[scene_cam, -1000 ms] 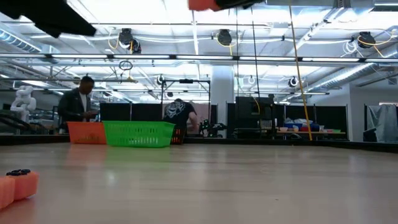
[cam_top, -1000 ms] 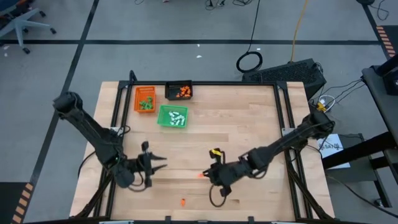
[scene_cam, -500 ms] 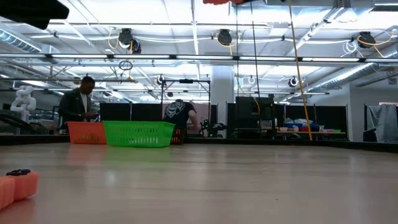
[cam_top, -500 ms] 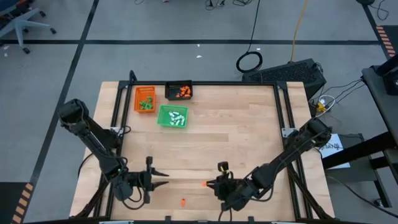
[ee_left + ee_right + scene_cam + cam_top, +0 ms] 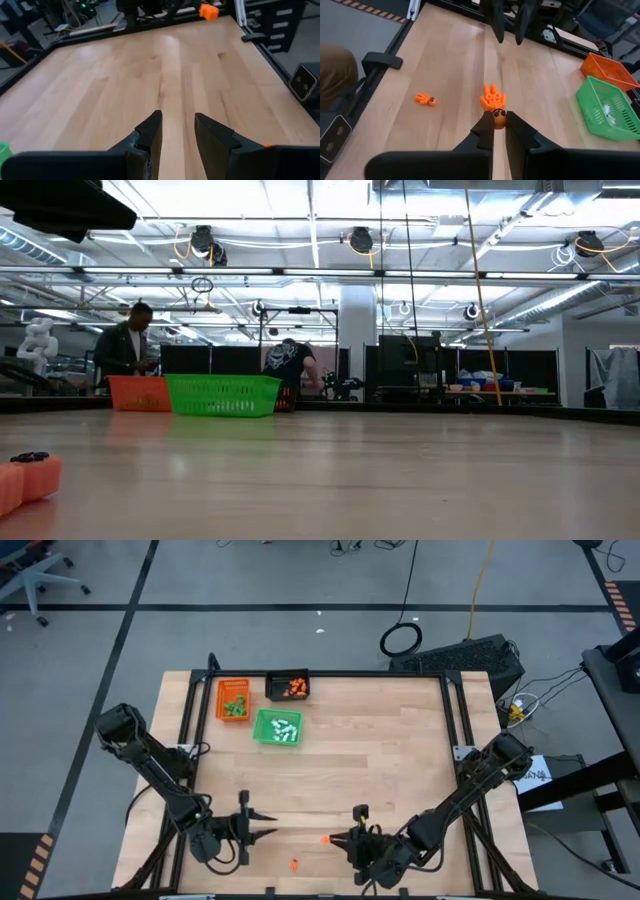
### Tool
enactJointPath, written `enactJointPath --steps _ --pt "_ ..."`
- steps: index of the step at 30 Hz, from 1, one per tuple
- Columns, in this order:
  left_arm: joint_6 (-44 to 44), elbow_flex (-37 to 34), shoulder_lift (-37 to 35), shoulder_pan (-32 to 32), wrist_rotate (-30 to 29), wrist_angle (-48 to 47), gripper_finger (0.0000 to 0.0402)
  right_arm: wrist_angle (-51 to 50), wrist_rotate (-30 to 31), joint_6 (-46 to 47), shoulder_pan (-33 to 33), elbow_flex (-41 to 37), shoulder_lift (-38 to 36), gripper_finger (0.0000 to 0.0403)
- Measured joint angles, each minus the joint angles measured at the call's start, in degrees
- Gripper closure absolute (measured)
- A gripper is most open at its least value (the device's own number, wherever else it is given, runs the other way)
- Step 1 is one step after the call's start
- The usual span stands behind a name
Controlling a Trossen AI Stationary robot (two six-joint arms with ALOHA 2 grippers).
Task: Sort Halloween decoration
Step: Put the orange skeleton toy into the black bin
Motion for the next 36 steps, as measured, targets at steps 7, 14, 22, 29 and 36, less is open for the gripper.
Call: enactJointPath --steps 7,14,22,29,36 --pt "1.3 0.0 0.0 1.5 1.0 0.4 0.0288 0.5 0.1 -0.1 0.1 0.0 0.0 0.0395" --pt "1.2 0.0 0.0 1.5 1.0 0.4 0.0288 4.1 0.0 -3.9 -0.4 0.0 0.0 0.0395" --pt "1.3 0.0 0.0 1.4 1.0 0.5 0.0288 4.2 0.0 -3.9 -0.4 0.0 0.0 0.0394" --pt "1.3 0.0 0.0 1.4 1.0 0.5 0.0288 4.1 0.0 -4.2 -0.4 0.0 0.0 0.0394" --pt "1.3 0.0 0.0 1.4 1.0 0.5 0.0288 3.9 0.0 -16.0 -0.4 0.0 0.0 0.0394"
